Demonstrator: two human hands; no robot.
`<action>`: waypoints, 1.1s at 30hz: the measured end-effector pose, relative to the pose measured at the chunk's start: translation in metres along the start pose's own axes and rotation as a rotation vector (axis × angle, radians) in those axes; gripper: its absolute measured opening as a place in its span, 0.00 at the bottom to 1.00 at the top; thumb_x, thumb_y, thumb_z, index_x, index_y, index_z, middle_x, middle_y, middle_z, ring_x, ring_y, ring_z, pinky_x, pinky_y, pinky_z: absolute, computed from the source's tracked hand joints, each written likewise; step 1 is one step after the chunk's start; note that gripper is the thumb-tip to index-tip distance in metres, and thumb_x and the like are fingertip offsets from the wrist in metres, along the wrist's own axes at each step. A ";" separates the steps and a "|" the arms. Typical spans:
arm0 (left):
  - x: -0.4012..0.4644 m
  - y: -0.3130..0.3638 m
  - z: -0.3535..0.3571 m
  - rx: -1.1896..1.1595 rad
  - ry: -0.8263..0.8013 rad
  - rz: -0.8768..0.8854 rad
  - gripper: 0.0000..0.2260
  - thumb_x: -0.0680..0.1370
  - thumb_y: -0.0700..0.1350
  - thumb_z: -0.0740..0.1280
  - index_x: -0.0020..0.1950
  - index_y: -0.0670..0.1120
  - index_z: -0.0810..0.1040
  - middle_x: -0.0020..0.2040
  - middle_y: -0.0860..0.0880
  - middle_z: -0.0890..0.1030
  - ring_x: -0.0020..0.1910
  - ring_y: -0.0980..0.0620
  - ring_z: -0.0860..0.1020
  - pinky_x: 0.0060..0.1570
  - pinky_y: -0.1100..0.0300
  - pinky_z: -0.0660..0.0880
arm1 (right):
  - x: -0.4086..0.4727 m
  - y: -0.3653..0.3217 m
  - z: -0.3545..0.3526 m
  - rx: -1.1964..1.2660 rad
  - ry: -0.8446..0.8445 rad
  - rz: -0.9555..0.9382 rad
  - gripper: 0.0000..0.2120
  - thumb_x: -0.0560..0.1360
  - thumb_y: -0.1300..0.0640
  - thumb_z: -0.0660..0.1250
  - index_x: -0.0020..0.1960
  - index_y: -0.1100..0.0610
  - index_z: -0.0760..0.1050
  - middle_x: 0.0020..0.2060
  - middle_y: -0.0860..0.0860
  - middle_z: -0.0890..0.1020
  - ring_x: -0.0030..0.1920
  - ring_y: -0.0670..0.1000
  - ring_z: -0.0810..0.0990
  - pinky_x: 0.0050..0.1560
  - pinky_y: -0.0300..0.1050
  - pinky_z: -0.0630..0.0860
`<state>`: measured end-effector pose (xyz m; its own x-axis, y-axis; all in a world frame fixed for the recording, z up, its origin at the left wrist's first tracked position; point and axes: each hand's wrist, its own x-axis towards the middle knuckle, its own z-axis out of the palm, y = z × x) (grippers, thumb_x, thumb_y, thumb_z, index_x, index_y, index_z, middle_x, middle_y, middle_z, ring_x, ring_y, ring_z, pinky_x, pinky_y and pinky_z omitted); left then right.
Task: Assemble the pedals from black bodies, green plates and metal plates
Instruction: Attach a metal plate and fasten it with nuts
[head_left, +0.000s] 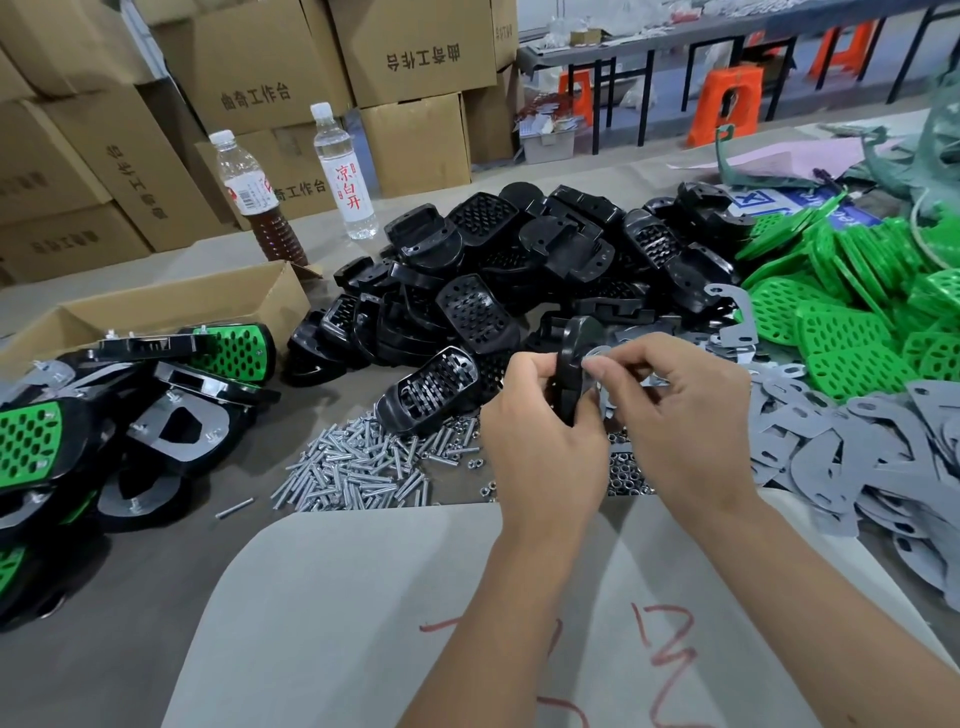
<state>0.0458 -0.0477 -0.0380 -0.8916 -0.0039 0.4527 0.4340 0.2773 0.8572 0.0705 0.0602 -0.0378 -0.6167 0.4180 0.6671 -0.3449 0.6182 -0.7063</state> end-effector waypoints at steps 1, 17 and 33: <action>-0.001 0.000 0.001 0.005 -0.002 0.010 0.08 0.76 0.41 0.76 0.51 0.47 0.79 0.42 0.54 0.85 0.44 0.52 0.84 0.45 0.48 0.80 | 0.001 -0.001 0.001 -0.038 0.015 -0.027 0.06 0.78 0.58 0.74 0.43 0.56 0.83 0.37 0.42 0.83 0.39 0.43 0.80 0.42 0.40 0.77; 0.002 -0.001 0.005 -0.128 0.032 -0.135 0.10 0.74 0.40 0.78 0.50 0.46 0.79 0.40 0.54 0.85 0.40 0.56 0.85 0.44 0.51 0.82 | 0.001 0.000 0.001 0.337 -0.081 0.169 0.10 0.77 0.68 0.73 0.47 0.53 0.86 0.41 0.50 0.87 0.40 0.51 0.85 0.35 0.39 0.80; 0.002 -0.002 0.005 -0.114 0.056 -0.134 0.09 0.74 0.41 0.78 0.49 0.46 0.79 0.40 0.54 0.84 0.40 0.56 0.84 0.44 0.51 0.82 | 0.003 0.001 0.002 0.384 -0.146 0.186 0.11 0.78 0.67 0.72 0.47 0.52 0.86 0.37 0.50 0.86 0.35 0.49 0.83 0.36 0.37 0.79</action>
<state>0.0425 -0.0436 -0.0400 -0.9353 -0.0879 0.3427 0.3263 0.1596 0.9317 0.0669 0.0607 -0.0369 -0.7769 0.3832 0.4995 -0.4394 0.2382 -0.8661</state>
